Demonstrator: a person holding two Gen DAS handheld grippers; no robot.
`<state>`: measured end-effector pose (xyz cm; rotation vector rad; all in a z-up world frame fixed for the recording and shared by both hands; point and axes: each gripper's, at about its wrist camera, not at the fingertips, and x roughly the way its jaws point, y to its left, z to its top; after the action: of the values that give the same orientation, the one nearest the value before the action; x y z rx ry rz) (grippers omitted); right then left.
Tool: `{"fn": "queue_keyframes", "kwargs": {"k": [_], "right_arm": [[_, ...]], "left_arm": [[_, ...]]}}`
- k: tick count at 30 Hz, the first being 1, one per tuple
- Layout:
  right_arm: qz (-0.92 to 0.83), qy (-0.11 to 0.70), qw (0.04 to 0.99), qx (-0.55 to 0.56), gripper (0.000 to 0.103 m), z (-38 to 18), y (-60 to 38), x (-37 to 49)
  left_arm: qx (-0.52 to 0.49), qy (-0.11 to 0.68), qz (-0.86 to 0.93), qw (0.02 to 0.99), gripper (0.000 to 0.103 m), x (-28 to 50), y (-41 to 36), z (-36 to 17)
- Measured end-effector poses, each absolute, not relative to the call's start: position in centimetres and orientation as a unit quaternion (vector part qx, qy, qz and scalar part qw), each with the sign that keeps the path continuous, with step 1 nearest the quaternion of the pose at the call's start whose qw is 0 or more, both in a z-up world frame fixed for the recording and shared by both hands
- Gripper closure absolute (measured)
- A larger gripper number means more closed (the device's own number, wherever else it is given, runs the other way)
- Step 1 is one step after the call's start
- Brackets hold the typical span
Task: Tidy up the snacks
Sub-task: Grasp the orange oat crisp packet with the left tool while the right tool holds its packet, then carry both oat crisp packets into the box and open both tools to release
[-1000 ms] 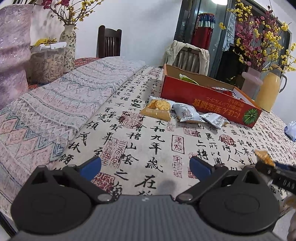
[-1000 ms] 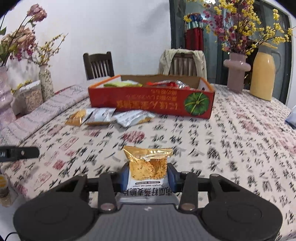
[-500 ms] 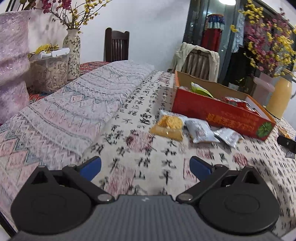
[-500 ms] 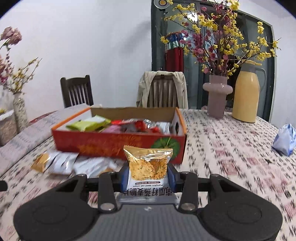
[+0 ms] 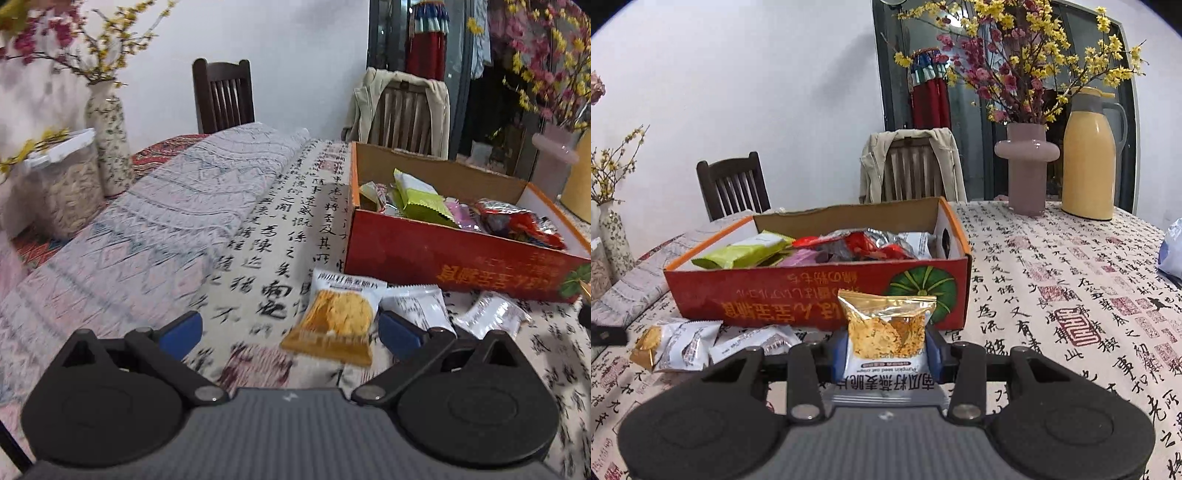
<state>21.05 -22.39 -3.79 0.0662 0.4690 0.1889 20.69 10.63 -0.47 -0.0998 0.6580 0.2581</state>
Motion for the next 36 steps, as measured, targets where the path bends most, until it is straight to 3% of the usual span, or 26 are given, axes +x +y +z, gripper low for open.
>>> {"fn": "queue_keyframes", "kwargs": {"k": [6, 9, 11, 15, 17, 19, 36], "right_arm": [[0.099, 0.238, 0.965, 0.039, 0.061, -3.9, -22.5, 21.2], [0.101, 0.237, 0.965, 0.039, 0.06, -3.9, -22.5, 21.1], [0.102, 0.236, 0.966, 0.038, 0.059, -3.9, -22.4, 21.1], [0.103, 0.236, 0.965, 0.036, 0.059, -3.8, -22.3, 21.0], [0.102, 0.237, 0.966, 0.036, 0.059, -3.9, -22.3, 21.1], [0.102, 0.237, 0.965, 0.035, 0.059, -3.9, -22.3, 21.1], [0.108, 0.229, 0.967, 0.039, 0.06, -3.8, -22.4, 21.0]], "left_arm": [[-0.035, 0.337, 0.119, 0.933, 0.003, 23.9, 9.7, -1.9], [-0.04, 0.348, 0.114, 0.93, 0.015, 24.4, 9.8, -2.7], [-0.053, 0.348, 0.101, 0.931, 0.029, 24.3, 10.1, -2.9], [-0.055, 0.347, 0.07, 0.934, 0.037, 24.3, 9.9, -3.0], [-0.06, 0.343, 0.058, 0.936, 0.051, 24.2, 9.9, -2.9], [-0.066, 0.34, 0.053, 0.937, 0.055, 24.1, 10.0, -2.9], [-0.043, 0.275, 0.071, 0.958, 0.057, 21.2, 8.6, 0.0]]}}
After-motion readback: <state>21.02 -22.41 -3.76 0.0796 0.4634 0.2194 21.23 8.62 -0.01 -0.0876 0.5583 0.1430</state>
